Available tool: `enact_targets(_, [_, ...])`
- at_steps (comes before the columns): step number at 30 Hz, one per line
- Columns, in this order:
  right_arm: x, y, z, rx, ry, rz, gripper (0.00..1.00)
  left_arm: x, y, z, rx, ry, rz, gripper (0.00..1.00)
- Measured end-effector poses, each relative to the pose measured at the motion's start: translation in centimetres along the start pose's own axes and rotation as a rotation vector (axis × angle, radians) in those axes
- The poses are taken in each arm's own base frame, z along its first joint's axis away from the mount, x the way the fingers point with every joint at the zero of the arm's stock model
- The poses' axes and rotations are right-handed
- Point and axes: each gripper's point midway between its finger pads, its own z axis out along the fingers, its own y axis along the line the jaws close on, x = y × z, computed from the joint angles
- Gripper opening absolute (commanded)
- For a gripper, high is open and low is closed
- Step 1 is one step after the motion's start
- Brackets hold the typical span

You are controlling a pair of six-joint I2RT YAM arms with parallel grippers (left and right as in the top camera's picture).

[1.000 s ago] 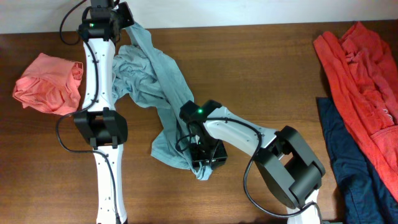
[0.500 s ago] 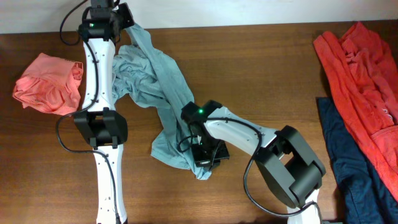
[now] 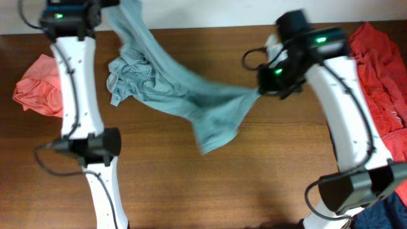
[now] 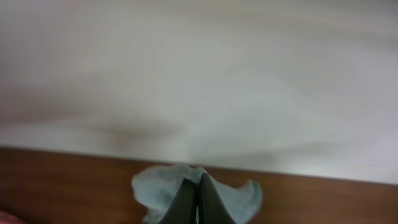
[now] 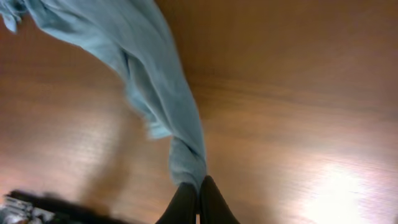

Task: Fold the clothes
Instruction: 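Lift the shirt with both grippers and stretch it wide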

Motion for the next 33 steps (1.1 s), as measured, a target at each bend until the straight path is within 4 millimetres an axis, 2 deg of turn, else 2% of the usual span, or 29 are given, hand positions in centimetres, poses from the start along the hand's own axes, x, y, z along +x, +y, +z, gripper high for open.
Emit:
enact_targets(1, [-0.8,-0.5,-1.9,0.015,-0.049,-0.019,0.04,-1.7,-0.4,-2.5,0.006,-0.038,0.009,0.01])
enact_targets(3, [-1.5,-1.0,-4.3,0.033,-0.113,-0.037,0.04,-3.8,-0.8,-5.6,0.014,-0.095,0.014,0.01])
enact_targets(6, [-2.2,-1.9,-9.1,0.058,-0.230,-0.052,0.04,-6.7,-1.4,-11.0,0.024,-0.178,0.031,0.01])
enact_targets(9, [-3.2,-3.2,-13.7,0.079,-0.377,-0.035,0.04,-7.9,-1.7,-14.7,0.028,-0.216,0.044,0.01])
enact_targets(12, [-3.2,-4.4,-17.5,0.101,-0.499,-0.013,0.04,-8.0,-1.8,-17.8,0.026,-0.218,0.063,0.01])
enact_targets(13, [-2.7,-4.8,-19.1,0.112,-0.547,-0.005,0.04,-8.1,-1.9,-19.5,0.026,-0.225,0.072,0.01])
enact_targets(14, [-2.3,-4.9,-20.0,0.117,-0.572,-0.002,0.04,-8.1,-2.0,-20.6,0.026,-0.231,0.079,0.01])
enact_targets(17, [-0.1,-4.9,-23.7,0.142,-0.674,-0.008,0.04,-8.2,-2.2,-25.4,0.026,-0.256,0.103,0.01])
enact_targets(23, [3.9,-3.6,-28.3,0.170,-0.811,-0.047,0.04,-9.3,-2.7,-33.9,0.034,-0.379,0.131,0.01])
enact_targets(25, [6.4,-2.7,-30.5,0.180,-0.886,-0.068,0.04,-9.5,-2.7,-37.5,0.031,-0.438,0.146,0.01])
enact_targets(28, [8.5,-2.1,-32.1,0.189,-0.946,-0.081,0.04,-9.1,-2.4,-41.7,0.010,-0.488,0.157,0.01])
enact_targets(31, [10.6,-1.5,-33.5,0.195,-1.002,-0.094,0.04,-8.8,-2.0,-44.9,-0.018,-0.536,0.165,0.01])
enact_targets(33, [11.5,-1.2,-34.2,0.199,-1.029,-0.100,0.04,-8.7,-1.8,-46.1,-0.033,-0.560,0.168,0.01])
